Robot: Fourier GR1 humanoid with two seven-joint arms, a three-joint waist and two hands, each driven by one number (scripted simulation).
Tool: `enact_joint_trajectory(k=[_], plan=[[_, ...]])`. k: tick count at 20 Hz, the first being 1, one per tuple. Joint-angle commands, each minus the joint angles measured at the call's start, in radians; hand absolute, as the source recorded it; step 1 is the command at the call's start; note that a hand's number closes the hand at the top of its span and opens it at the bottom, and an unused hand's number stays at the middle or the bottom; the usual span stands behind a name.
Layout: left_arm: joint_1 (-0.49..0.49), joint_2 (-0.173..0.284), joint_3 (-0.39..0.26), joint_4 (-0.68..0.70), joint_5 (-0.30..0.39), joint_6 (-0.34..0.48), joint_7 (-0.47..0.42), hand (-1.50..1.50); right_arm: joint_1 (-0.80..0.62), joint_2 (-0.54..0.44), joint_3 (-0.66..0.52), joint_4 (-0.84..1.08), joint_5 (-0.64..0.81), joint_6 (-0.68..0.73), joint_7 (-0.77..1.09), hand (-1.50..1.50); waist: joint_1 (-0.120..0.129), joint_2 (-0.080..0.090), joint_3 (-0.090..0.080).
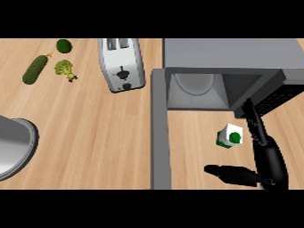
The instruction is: Pick up the milk, place it into the microwave and close the microwave
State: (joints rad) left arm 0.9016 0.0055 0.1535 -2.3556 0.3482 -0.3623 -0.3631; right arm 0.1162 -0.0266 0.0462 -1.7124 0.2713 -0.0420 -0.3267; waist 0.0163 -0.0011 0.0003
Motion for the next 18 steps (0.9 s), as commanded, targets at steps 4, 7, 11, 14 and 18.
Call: enact_joint_trajectory(k=[4, 7, 11, 14, 18], plan=[[0.044, -0.005, -0.013, -0.008, 0.013, -0.013, -0.036, -1.50, -0.072, -0.006, -0.078, 0.182, 0.014, -0.065, -0.072, -1.50, -0.004, 0.000, 0.000], [0.028, -0.005, 0.051, -0.015, 0.048, -0.042, -0.012, -1.50, -0.192, -0.058, -0.159, 0.363, -0.024, -0.043, -0.138, -1.50, -0.001, 0.002, 0.000], [0.082, 0.001, 0.127, 0.029, 0.096, -0.130, -0.074, -1.50, -0.204, -0.095, -0.192, 0.488, -0.030, -0.034, -0.242, -1.50, 0.003, 0.000, 0.000], [0.036, -0.005, 0.044, 0.028, 0.023, -0.050, -0.075, -1.50, -0.201, -0.074, -0.162, 0.527, -0.043, 0.004, -0.255, -1.50, -0.002, 0.001, 0.000], [0.064, -0.005, 0.081, -0.018, 0.091, -0.089, -0.032, -1.50, -0.217, -0.093, -0.159, 0.628, -0.031, 0.027, -0.325, -1.50, -0.004, 0.001, 0.000]])
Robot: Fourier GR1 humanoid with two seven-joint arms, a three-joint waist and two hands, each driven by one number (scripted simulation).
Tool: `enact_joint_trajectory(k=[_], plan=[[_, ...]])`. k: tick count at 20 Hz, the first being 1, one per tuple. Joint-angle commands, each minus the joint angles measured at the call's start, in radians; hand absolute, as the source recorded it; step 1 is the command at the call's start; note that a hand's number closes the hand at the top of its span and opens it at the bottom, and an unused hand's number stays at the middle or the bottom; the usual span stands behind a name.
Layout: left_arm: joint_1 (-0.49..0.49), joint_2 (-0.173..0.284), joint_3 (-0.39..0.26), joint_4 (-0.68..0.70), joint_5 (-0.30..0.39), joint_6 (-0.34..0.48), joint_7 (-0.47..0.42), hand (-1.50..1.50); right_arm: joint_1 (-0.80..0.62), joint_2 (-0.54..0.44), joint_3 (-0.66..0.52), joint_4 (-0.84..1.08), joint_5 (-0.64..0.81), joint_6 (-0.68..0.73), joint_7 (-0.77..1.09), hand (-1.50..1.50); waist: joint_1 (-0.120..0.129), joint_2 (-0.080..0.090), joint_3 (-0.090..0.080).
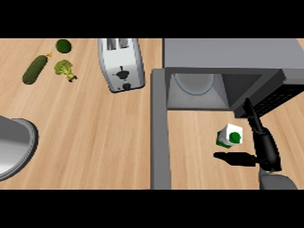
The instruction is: Pick up the milk, place it into the microwave and close the microwave
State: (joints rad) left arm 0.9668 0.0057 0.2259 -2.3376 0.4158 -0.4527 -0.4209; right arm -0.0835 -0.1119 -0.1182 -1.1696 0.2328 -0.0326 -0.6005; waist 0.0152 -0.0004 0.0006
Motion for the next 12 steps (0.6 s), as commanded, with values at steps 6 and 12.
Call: enact_joint_trajectory(k=[6, 12], plan=[[0.009, -0.005, -0.009, -0.041, 0.018, 0.011, 0.025, -1.50, -0.045, 0.004, -0.005, 0.272, 0.037, -0.032, -0.172, -1.50, -0.003, 0.001, 0.000], [0.084, -0.006, -0.024, 0.010, -0.017, -0.046, -0.088, -1.50, -0.152, -0.043, -0.080, 0.480, 0.045, -0.117, -0.287, -1.50, 0.010, 0.001, 0.001]])
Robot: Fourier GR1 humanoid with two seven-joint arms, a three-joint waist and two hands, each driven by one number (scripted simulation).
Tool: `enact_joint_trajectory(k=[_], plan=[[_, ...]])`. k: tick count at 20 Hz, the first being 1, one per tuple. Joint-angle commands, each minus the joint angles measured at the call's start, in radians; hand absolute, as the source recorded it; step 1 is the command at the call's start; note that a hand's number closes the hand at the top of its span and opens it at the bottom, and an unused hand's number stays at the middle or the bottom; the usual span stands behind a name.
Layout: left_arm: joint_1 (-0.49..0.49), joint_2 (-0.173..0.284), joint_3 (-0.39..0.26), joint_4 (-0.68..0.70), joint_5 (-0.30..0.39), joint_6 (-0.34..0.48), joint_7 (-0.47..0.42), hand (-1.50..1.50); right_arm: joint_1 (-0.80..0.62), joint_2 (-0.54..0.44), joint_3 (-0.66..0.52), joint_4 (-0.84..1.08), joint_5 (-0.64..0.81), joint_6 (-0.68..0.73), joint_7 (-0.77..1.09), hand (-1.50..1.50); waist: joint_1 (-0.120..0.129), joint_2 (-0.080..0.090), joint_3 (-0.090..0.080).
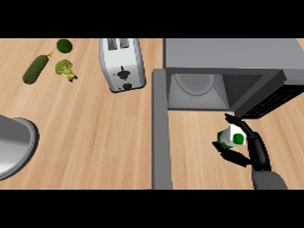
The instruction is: Pick up the milk, place it into the microwave and close the microwave
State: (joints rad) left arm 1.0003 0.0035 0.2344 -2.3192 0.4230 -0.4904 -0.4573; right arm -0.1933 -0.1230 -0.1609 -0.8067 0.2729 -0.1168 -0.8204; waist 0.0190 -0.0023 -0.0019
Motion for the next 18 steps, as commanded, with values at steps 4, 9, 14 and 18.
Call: enact_joint_trajectory(k=[4, 9, 14, 18], plan=[[-0.021, -0.003, 0.024, 0.009, 0.012, 0.000, 0.001, -1.50, -0.071, -0.011, -0.009, 0.181, 0.074, -0.153, -0.086, 1.50, -0.002, 0.003, 0.003], [-0.045, -0.003, 0.020, 0.006, 0.024, 0.007, 0.018, -1.50, -0.142, -0.047, -0.036, 0.381, 0.117, -0.244, -0.189, 1.50, 0.006, 0.008, 0.004], [-0.013, -0.003, 0.053, -0.004, 0.058, -0.038, 0.024, -1.50, -0.211, -0.045, -0.050, 0.469, 0.121, -0.268, -0.241, 1.50, 0.007, 0.007, 0.004], [0.035, -0.003, 0.061, 0.031, 0.052, -0.089, -0.037, -1.50, -0.220, -0.031, -0.085, 0.490, 0.073, -0.208, -0.335, 1.50, 0.018, 0.007, 0.005]])
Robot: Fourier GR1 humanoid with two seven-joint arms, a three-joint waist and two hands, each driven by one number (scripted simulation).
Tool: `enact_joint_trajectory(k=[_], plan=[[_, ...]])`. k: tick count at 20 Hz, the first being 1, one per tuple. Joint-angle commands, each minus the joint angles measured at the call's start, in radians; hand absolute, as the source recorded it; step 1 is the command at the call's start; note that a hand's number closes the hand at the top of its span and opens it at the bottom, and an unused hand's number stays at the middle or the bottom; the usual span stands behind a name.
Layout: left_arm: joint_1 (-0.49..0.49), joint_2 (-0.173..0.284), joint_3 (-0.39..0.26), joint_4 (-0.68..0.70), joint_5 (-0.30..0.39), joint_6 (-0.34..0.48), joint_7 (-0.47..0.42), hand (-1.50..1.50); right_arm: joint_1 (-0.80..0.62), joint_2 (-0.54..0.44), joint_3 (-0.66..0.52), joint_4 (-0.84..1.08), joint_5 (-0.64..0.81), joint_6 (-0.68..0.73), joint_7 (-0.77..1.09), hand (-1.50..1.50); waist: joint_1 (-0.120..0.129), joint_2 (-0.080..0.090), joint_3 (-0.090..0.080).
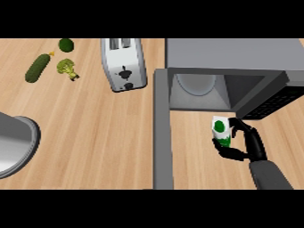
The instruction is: Pick up the milk, place it into the microwave and close the microwave
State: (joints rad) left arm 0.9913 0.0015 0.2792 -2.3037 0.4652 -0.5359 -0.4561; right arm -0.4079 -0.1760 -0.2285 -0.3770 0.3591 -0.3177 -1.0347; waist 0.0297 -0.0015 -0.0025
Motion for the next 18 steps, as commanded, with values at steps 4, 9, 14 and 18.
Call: enact_joint_trajectory(k=[4, 9, 14, 18], plan=[[0.007, -0.002, -0.024, -0.023, 0.020, 0.007, 0.029, -1.50, -0.079, 0.017, 0.000, 0.081, 0.003, 0.018, -0.104, 1.50, 0.002, 0.008, 0.005], [0.024, 0.031, 0.081, 0.012, 0.115, -0.061, 0.029, -1.50, -0.101, 0.028, 0.006, 0.078, 0.001, 0.056, -0.142, 1.50, 0.002, 0.006, 0.005], [0.009, 0.044, 0.121, 0.063, 0.131, -0.084, 0.023, -1.50, -0.155, 0.084, 0.061, -0.007, 0.001, 0.190, -0.081, 1.50, -0.011, -0.003, 0.002], [-0.025, 0.004, 0.113, 0.096, 0.071, -0.070, 0.021, -1.50, -0.106, 0.098, 0.121, -0.177, 0.023, 0.147, 0.020, 1.50, -0.033, -0.007, 0.001]])
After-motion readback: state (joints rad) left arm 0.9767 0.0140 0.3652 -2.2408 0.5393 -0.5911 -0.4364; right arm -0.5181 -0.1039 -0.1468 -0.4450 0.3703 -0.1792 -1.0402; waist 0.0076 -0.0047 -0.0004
